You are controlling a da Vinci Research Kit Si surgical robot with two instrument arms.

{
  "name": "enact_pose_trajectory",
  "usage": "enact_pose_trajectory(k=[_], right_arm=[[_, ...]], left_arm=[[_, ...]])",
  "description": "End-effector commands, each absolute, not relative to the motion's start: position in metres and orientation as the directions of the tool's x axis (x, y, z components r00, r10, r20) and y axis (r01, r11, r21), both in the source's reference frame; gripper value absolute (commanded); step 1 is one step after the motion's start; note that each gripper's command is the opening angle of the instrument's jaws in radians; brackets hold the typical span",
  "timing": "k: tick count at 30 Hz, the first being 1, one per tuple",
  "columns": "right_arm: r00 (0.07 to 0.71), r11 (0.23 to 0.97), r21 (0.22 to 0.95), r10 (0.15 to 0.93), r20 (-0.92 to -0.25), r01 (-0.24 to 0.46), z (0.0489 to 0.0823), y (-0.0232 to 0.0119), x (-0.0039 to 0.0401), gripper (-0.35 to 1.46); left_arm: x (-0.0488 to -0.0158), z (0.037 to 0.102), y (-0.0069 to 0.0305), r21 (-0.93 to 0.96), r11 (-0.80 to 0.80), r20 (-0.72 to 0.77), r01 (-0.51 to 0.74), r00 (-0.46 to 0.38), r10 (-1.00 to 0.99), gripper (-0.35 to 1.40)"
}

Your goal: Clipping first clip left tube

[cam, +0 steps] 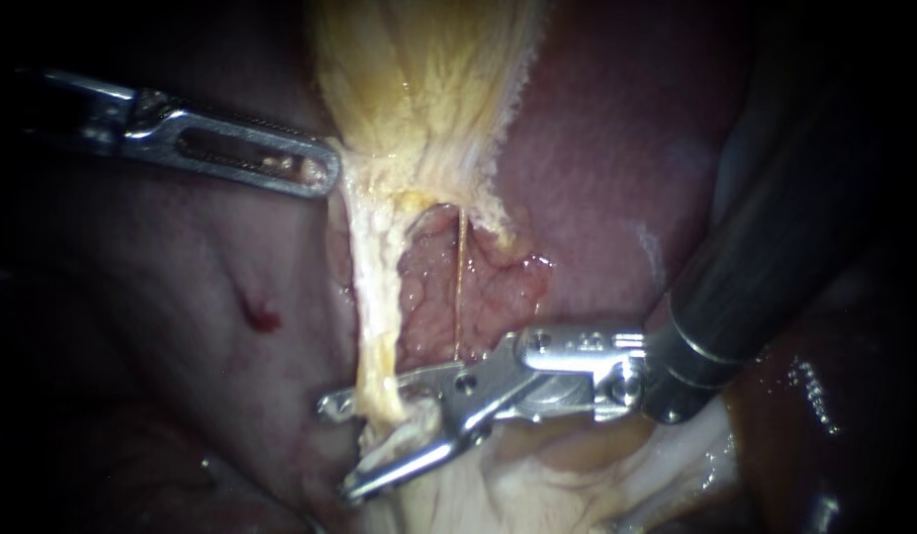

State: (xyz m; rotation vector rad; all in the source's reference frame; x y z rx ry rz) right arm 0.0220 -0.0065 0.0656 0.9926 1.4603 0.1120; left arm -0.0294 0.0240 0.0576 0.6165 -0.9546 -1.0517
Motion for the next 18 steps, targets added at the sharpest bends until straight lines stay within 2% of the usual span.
enact_pose_trajectory(k=[1, 8, 9, 15, 18], right_arm=[[0.18, 0.618, 0.612, 0.616, -0.767, 0.493, 0.0656, -0.0064, 0.022, 0.44], [0.18, 0.618, 0.612, 0.616, -0.767, 0.493, 0.0658, -0.0064, 0.0216, 0.31], [0.18, 0.618, 0.612, 0.616, -0.767, 0.493, 0.0658, -0.0063, 0.0215, 0.26], [0.177, 0.62, 0.616, 0.62, -0.764, 0.486, 0.0658, -0.0056, 0.0205, -0.31], [0.188, 0.603, 0.635, 0.637, -0.748, 0.483, 0.0656, -0.0052, 0.0204, -0.35]], left_arm=[[-0.0294, 0.0576, 0.0241, 0.807, 0.394, 0.352, 0.439, 0.177, -0.919, -0.35], [-0.0294, 0.0576, 0.0241, 0.807, 0.394, 0.352, 0.439, 0.177, -0.919, -0.35], [-0.0294, 0.0576, 0.0241, 0.807, 0.394, 0.352, 0.439, 0.177, -0.919, -0.35], [-0.0294, 0.0576, 0.0241, 0.807, 0.394, 0.352, 0.439, 0.177, -0.919, -0.35], [-0.0294, 0.0576, 0.0241, 0.807, 0.394, 0.352, 0.439, 0.177, -0.919, -0.35]])
